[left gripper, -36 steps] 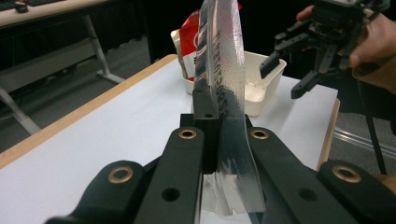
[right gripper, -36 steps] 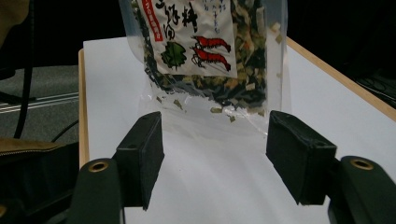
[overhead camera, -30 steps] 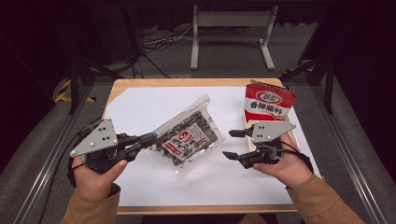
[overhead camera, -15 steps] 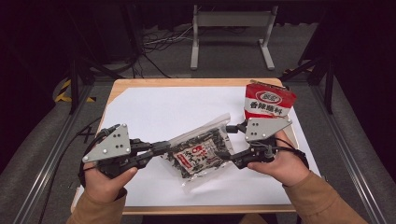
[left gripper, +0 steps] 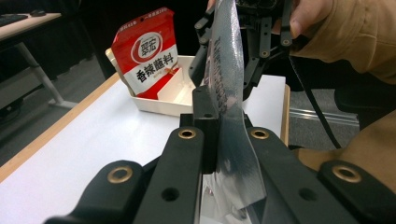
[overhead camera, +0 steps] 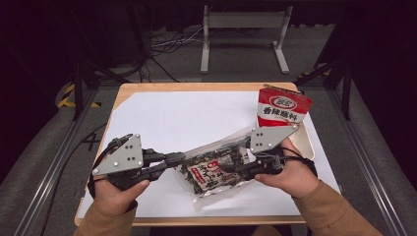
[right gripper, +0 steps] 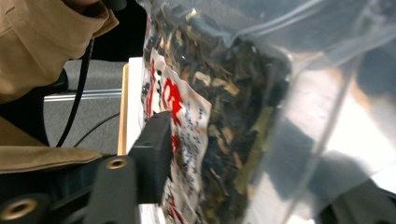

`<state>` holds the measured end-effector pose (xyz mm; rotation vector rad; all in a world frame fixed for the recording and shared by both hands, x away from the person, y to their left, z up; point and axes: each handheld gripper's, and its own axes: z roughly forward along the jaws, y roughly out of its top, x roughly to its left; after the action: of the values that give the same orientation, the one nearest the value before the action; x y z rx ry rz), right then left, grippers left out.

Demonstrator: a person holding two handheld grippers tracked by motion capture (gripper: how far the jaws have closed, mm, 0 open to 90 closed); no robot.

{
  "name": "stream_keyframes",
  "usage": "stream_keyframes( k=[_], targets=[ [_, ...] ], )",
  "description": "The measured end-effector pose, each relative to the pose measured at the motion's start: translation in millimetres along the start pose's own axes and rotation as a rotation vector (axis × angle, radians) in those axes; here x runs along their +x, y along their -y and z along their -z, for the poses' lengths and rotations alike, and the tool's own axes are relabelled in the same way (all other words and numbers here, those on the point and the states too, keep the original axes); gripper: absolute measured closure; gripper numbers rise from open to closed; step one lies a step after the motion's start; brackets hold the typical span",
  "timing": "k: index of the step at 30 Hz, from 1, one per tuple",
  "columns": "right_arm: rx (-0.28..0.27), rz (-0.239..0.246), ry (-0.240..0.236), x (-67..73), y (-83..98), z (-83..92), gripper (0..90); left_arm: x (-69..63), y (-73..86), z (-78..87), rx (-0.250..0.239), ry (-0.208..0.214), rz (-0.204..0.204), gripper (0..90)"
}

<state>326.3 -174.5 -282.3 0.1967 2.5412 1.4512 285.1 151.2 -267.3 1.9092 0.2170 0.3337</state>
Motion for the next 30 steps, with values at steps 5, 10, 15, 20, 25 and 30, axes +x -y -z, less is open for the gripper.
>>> stream_keyframes(
  k=[5,10,15,20,25,30],
  targets=[
    [0.019,-0.034,-0.065,1.4,0.2,2.2,65.3,2.6,1.4,0.6,-0.005,0.009,0.005,88.7],
    [0.027,-0.069,-0.131,6.2,0.1,5.7,75.0,6.8,4.8,1.0,-0.027,0.034,0.042,86.3],
    [0.019,-0.072,-0.126,6.1,0.6,9.0,75.4,9.4,6.8,2.1,-0.04,0.018,0.06,73.8],
    [0.015,-0.089,-0.097,1.6,4.2,18.2,75.4,13.6,11.1,5.0,-0.044,-0.006,0.09,51.6],
    [-0.002,-0.105,-0.061,-4.0,8.7,28.6,75.3,23.0,18.9,6.4,-0.021,-0.035,0.119,40.9],
    [-0.021,-0.129,-0.03,-9.8,13.2,40.1,75.4,31.7,27.6,8.3,-0.01,-0.048,0.148,38.5]
  ],
)
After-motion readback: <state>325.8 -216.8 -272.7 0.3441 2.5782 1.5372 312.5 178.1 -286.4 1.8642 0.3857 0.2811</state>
